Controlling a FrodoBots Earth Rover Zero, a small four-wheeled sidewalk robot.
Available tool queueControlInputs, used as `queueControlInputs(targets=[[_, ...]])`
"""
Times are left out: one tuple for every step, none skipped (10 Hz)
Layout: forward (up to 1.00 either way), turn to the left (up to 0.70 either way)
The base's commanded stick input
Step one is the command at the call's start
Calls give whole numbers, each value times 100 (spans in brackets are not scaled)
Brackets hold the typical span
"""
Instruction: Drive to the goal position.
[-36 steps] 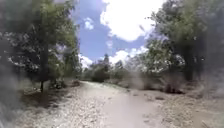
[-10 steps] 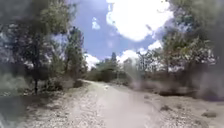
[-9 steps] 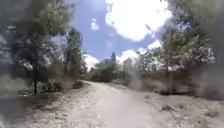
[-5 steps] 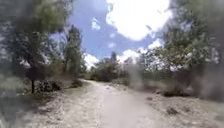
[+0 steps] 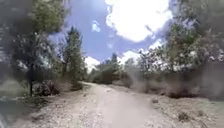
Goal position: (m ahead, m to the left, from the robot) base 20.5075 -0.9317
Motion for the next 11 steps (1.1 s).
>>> queueControlInputs(targets=[[45, 0], [45, 0], [45, 0], [45, 0], [45, 0], [45, 0], [45, 0], [45, 0], [45, 0], [45, 0], [45, 0]])
